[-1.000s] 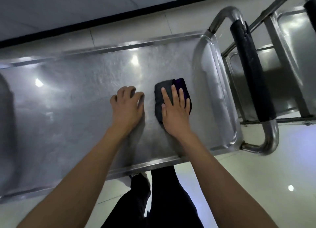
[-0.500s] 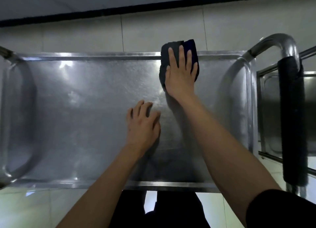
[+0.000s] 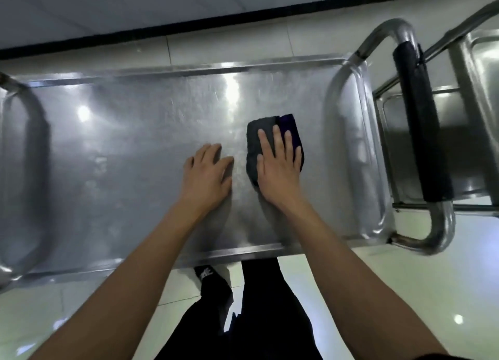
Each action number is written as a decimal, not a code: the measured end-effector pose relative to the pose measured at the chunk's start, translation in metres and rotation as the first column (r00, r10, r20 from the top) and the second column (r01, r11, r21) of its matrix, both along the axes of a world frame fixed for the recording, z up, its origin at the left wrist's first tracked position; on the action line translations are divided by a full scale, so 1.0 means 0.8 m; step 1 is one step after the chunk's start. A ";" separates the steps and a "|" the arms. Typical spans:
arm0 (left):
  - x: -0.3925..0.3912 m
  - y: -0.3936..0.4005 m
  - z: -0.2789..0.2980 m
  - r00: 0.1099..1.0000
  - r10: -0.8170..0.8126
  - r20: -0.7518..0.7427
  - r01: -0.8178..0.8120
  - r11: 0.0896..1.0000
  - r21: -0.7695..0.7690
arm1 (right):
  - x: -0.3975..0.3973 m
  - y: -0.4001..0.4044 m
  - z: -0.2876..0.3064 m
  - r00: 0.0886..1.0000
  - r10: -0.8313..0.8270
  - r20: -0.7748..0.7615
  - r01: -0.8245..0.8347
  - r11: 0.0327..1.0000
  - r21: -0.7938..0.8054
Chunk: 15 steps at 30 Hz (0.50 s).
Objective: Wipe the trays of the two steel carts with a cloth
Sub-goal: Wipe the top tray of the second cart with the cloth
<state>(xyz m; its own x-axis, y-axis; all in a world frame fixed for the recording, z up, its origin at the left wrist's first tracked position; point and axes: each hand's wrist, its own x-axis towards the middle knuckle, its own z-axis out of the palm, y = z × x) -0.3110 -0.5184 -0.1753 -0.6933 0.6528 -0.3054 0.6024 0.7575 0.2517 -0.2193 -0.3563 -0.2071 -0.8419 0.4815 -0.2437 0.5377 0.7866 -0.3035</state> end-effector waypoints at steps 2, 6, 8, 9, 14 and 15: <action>0.012 -0.020 -0.002 1.000 -0.008 0.003 0.008 1.000 0.002 | 0.043 -0.033 0.003 1.000 -0.021 0.016 0.021 1.000 0.011; 0.037 -0.052 -0.005 0.999 -0.032 -0.012 0.033 0.999 0.025 | 0.123 -0.097 0.008 0.998 -0.042 0.035 0.041 0.999 0.030; 0.047 -0.067 -0.009 0.999 -0.042 -0.010 0.042 0.998 0.048 | 0.157 -0.126 0.010 0.997 -0.051 0.049 0.050 0.998 0.036; 0.050 -0.074 -0.011 0.999 -0.050 -0.005 0.051 0.997 0.057 | 0.170 -0.139 0.012 0.997 -0.060 0.056 0.058 0.998 0.033; 0.056 -0.093 -0.018 0.994 -0.111 0.018 0.110 0.994 0.024 | 0.202 -0.178 0.017 0.994 -0.073 0.084 0.069 0.997 0.044; 0.056 -0.093 -0.018 0.993 -0.117 0.020 0.117 0.993 0.020 | 0.202 -0.182 0.017 0.993 -0.076 0.085 0.072 0.996 0.048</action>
<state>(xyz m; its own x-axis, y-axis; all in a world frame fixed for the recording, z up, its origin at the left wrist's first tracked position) -0.2663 -0.5928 -0.1898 -0.6052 0.7347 -0.3065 0.6809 0.6772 0.2788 -0.0578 -0.5015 -0.1933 -0.7801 0.5539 -0.2910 0.6178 0.7555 -0.2182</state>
